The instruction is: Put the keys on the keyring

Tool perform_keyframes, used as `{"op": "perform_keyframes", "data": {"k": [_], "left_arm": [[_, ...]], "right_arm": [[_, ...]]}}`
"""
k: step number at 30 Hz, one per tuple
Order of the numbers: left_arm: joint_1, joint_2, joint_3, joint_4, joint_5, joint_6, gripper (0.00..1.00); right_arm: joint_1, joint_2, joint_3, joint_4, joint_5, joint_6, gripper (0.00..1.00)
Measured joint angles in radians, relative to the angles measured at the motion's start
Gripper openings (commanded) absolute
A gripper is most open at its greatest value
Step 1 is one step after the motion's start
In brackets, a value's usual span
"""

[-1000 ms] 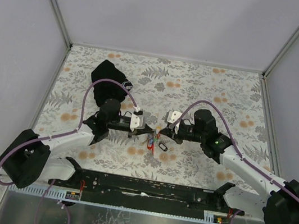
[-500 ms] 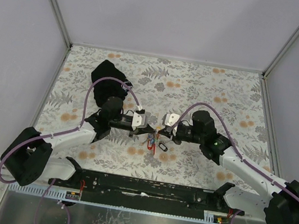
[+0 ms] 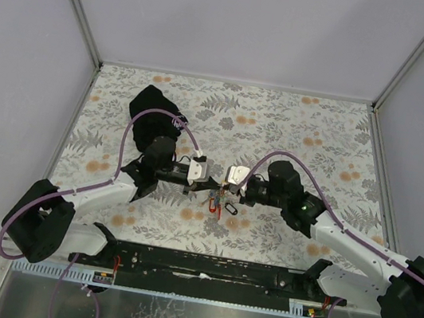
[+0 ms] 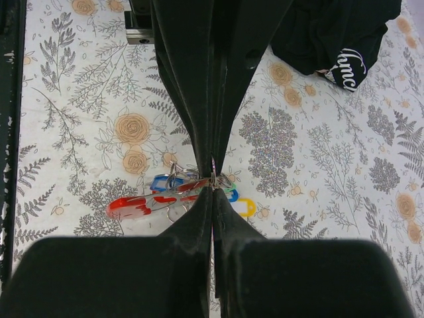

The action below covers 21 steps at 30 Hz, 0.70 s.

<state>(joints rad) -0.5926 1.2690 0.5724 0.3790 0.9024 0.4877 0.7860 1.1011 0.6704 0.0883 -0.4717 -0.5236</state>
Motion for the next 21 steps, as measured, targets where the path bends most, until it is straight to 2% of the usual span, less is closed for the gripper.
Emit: {"op": "perform_keyframes", "data": {"k": [21], "left_arm": [[0.000,0.000,0.000,-0.006,-0.001,0.000,0.00]], "right_arm": [[0.034,-0.014,0.000,-0.031,0.078,-0.025,0.00]]}}
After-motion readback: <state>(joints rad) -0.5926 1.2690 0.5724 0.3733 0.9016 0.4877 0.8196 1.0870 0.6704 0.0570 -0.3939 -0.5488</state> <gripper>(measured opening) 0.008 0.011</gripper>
